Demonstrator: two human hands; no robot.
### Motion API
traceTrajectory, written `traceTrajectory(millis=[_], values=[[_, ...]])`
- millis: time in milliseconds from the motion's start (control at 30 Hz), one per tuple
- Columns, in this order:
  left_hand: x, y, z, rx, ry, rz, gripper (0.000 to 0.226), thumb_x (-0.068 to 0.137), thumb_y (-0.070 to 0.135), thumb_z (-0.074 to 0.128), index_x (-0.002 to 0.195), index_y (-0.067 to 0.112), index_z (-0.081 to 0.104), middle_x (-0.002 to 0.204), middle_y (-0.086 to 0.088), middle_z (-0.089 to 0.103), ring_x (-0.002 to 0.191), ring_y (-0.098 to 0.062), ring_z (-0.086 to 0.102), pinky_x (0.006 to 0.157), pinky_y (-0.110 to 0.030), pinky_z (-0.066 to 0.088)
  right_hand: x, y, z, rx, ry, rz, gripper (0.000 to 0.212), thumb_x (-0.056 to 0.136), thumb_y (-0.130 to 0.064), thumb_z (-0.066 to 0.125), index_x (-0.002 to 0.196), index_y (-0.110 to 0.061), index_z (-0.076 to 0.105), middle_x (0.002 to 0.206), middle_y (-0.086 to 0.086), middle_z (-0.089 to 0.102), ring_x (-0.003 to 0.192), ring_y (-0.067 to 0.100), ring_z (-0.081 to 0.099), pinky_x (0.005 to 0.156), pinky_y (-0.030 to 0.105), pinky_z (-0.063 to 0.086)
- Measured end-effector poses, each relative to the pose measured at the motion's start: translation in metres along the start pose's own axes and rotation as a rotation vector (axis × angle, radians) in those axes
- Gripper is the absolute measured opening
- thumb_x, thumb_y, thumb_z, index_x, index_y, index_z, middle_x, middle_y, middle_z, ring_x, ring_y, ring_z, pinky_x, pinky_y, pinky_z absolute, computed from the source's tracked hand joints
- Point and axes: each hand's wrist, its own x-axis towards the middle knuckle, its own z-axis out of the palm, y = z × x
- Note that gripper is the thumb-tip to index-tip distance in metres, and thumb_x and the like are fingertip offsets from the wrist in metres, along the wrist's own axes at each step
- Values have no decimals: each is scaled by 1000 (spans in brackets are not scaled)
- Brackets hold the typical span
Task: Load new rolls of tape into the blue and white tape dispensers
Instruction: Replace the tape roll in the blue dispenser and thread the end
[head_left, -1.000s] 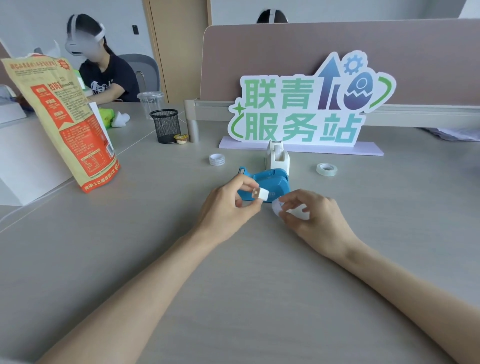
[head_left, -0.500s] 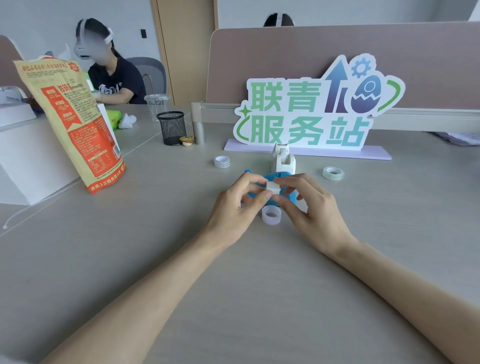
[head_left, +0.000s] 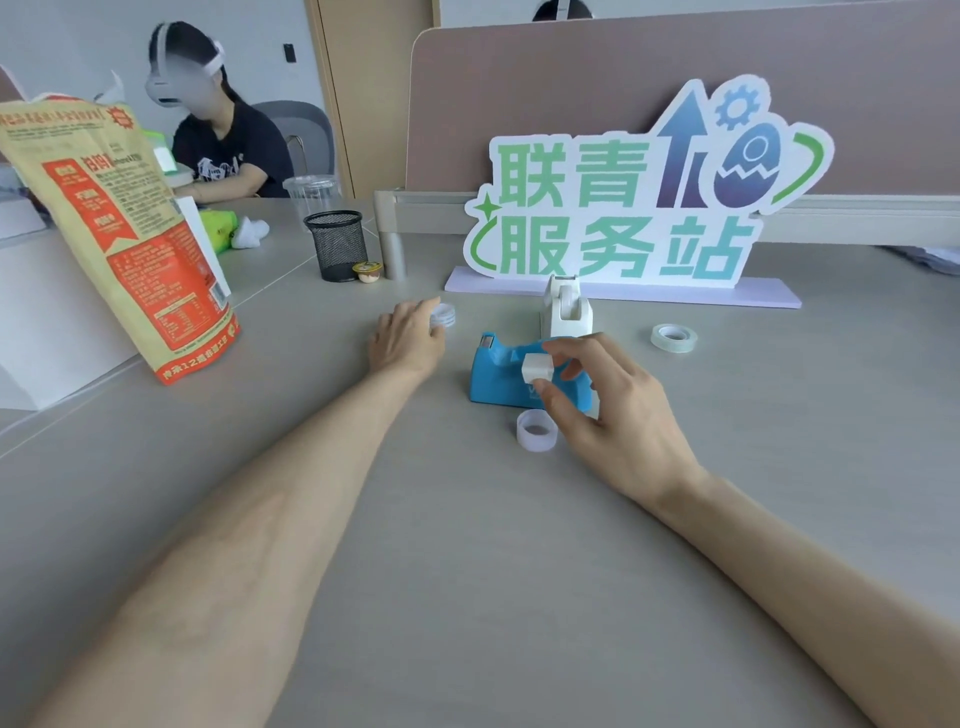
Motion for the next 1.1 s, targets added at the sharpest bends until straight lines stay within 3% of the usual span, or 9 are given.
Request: traceTrajectory(millis=[167,267,367,400,500,633,733,867,1100], values=[[7,0,5,56,3,13,34,94,27,49,127,21,54,138,-10,48,127,-31,43,101,-37,34,1,2,0,14,-18,12,25,92,-24,61,116,-19,58,99,-9,55,89,14,59,73,24,44],[-6,1,-1,-296,68,-41,27,91,34,58,110,15,62,120,-7,62,107,-24,57,86,-31,41,2,4,0,37,-4,35,23,92,-23,61,114,-16,58,97,-12,52,88,13,58,71,24,44],[-32,3,-13,-787,215,-122,20,95,33,54,102,15,56,102,-1,62,92,-18,60,78,-31,45,1,4,-1,47,1,46,20,91,-22,62,110,-16,58,99,-8,56,87,13,58,72,25,45],[-42,5,-18,-883,263,-136,17,96,33,52,101,16,53,99,2,61,86,-14,60,75,-33,48,1,3,-1,49,-6,47,20,91,-22,62,110,-16,59,100,-6,58,88,13,59,73,26,46],[-78,15,-34,-994,337,-84,14,99,30,48,102,17,51,96,8,58,73,-1,56,57,-21,47,0,-1,-2,50,-28,45,21,91,-22,63,110,-16,60,101,-3,61,90,14,60,77,30,50],[-129,36,-45,-1049,208,91,12,100,27,47,91,23,53,85,12,58,70,0,55,52,-20,47,-5,-9,-8,78,22,36,20,90,-20,63,108,-12,62,100,-3,61,87,13,59,75,28,48],[-154,53,-50,-1100,58,170,15,101,26,45,88,22,53,79,10,57,75,-7,56,51,-24,47,-17,-16,-22,123,137,87,20,89,-18,66,108,-11,63,97,-2,63,88,9,59,76,21,45],[-162,64,-51,-1114,-85,206,15,101,24,43,91,18,53,90,7,58,81,-11,61,52,-26,50,-29,-23,-35,185,203,153,22,88,-16,68,110,-11,65,96,-1,65,93,3,58,80,8,39],[-166,66,-47,-1070,-233,231,15,100,19,45,102,8,56,96,4,66,79,-12,65,57,-29,52,-25,-23,-30,196,159,114,25,88,-14,68,111,-11,61,100,1,67,94,10,61,79,14,44]])
